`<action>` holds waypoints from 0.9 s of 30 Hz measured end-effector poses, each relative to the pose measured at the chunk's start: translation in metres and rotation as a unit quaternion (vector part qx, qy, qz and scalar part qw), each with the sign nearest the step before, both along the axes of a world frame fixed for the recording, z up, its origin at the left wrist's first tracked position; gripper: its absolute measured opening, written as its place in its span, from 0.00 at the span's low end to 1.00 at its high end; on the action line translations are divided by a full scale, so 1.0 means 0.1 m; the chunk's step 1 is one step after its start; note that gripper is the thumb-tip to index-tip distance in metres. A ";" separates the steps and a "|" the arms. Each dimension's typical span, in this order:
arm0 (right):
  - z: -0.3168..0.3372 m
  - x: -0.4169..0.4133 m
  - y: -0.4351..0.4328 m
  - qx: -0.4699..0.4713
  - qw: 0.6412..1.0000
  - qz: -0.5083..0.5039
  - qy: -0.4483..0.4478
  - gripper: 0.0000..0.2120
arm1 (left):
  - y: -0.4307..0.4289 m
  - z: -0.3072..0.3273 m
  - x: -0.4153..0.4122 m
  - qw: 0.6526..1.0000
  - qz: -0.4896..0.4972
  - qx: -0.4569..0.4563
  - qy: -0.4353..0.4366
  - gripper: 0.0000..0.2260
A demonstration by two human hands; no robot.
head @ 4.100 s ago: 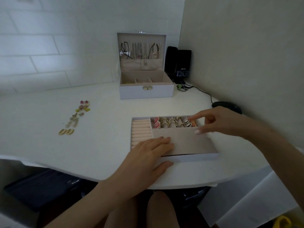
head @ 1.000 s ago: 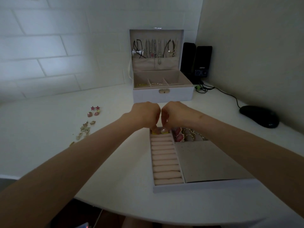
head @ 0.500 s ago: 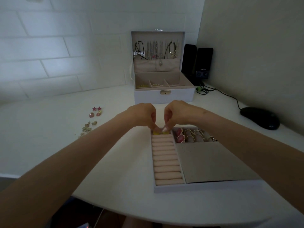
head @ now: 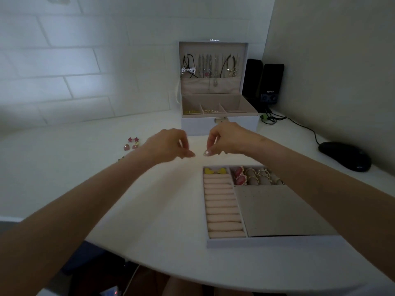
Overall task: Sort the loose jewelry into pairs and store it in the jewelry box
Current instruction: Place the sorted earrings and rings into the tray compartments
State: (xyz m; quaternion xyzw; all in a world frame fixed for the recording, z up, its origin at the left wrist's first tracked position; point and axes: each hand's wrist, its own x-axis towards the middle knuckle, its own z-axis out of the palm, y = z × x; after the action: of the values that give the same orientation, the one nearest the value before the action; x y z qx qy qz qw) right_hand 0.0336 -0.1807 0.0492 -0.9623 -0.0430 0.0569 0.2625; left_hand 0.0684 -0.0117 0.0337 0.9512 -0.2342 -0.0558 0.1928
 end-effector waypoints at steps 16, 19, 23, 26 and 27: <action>-0.58 1.12 1.42 0.156 0.985 -0.066 -0.003 0.16 | 1.26 -0.35 0.80 0.965 0.250 -0.052 -0.055 0.10; -0.63 1.23 1.55 0.133 0.987 -0.084 -0.016 0.19 | 1.28 -0.42 0.86 0.967 0.239 -0.071 -0.044 0.10; -0.65 1.28 1.60 0.094 0.989 -0.107 -0.026 0.17 | 1.26 -0.49 0.89 0.969 0.229 -0.083 -0.034 0.09; -0.68 1.30 1.64 0.088 0.990 -0.107 -0.034 0.15 | 1.25 -0.51 0.91 0.969 0.227 -0.091 -0.033 0.07; -0.68 1.31 1.64 0.089 0.990 -0.108 -0.036 0.14 | 1.25 -0.51 0.91 0.969 0.224 -0.093 -0.035 0.06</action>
State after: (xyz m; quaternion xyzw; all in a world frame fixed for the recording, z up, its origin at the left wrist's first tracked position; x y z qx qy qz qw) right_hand 0.1641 -0.0168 -0.0185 -0.9357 0.0469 -0.0101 0.3495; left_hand 0.1592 0.1130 -0.0177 0.9587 -0.0260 0.0446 0.2798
